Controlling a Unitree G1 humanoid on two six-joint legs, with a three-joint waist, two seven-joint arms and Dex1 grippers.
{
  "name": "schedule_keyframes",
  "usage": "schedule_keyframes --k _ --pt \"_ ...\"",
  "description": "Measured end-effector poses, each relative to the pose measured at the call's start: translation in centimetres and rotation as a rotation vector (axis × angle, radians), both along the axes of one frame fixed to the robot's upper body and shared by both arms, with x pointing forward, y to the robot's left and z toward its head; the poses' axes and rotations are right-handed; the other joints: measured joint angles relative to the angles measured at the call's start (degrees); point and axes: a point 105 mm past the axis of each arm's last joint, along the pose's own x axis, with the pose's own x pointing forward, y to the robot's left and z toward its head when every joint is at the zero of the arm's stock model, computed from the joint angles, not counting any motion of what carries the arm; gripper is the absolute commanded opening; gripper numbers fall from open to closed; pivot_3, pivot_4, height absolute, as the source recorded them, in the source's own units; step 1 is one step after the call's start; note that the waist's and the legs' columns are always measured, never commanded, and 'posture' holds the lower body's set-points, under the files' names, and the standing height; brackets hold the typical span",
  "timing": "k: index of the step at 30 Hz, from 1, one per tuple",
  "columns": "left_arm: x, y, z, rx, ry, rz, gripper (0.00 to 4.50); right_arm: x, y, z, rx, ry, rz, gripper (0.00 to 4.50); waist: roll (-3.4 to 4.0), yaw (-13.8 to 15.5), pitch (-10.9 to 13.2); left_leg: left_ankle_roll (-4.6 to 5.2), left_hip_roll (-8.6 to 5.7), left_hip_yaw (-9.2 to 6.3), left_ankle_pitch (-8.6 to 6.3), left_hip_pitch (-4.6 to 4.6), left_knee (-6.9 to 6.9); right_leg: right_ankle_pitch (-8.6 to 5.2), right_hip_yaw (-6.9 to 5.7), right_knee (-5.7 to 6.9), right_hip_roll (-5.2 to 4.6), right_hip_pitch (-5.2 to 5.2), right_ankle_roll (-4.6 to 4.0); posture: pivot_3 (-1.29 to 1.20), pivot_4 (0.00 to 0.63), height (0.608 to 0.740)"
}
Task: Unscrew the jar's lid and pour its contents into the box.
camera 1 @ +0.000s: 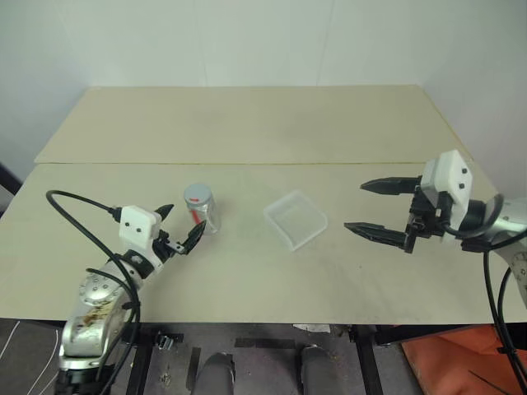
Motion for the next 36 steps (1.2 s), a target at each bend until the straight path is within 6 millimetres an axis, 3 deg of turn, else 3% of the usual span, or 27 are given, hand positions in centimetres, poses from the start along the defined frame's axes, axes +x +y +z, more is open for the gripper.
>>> schedule_keyframes --k 7,13,30,33,36 --pt "0.7 -1.5 -1.0 -0.027 0.004 0.032 4.49 -0.2 0.5 0.5 0.001 -0.030 -0.008 4.50 0.00 0.03 0.00 0.00 -0.01 -0.01 0.00 0.00 0.00 0.00 0.00 0.01 0.00 0.00 0.00 0.00 0.150 0.740" --pt "2.1 -2.1 -0.7 -0.031 -0.015 0.116 4.49 -0.6 0.6 0.4 0.006 -0.031 -0.007 4.50 -0.01 0.37 0.00 0.00 -0.02 0.00 0.00 0.00 0.02 0.01 0.00 0.00 0.00 0.01 0.02 0.00 0.150 0.740" --pt "4.1 -3.9 -0.5 -0.037 -0.016 0.117 4.49 -0.6 0.5 0.6 0.013 -0.035 -0.004 4.50 -0.01 0.84 0.00 -0.01 -0.02 0.00 0.01 -0.01 0.02 0.01 0.00 -0.03 0.00 0.01 0.03 0.00 0.150 0.740" --pt "4.2 -4.0 -0.4 -0.032 -0.022 0.119 3.87 -0.6 0.4 0.9 0.016 -0.047 -0.009 4.50 -0.01 0.88 0.00 -0.01 -0.02 0.00 0.01 0.00 0.02 0.02 0.00 -0.03 0.00 0.01 0.03 0.00 0.150 0.740" --pt "4.2 -3.9 -0.3 -0.030 -0.029 0.128 2.96 -0.7 0.3 1.0 0.018 -0.054 -0.010 4.50 -0.01 0.89 0.00 -0.01 -0.02 0.00 0.01 0.00 0.02 0.02 0.00 -0.03 0.00 0.01 0.03 0.00 0.150 0.740"
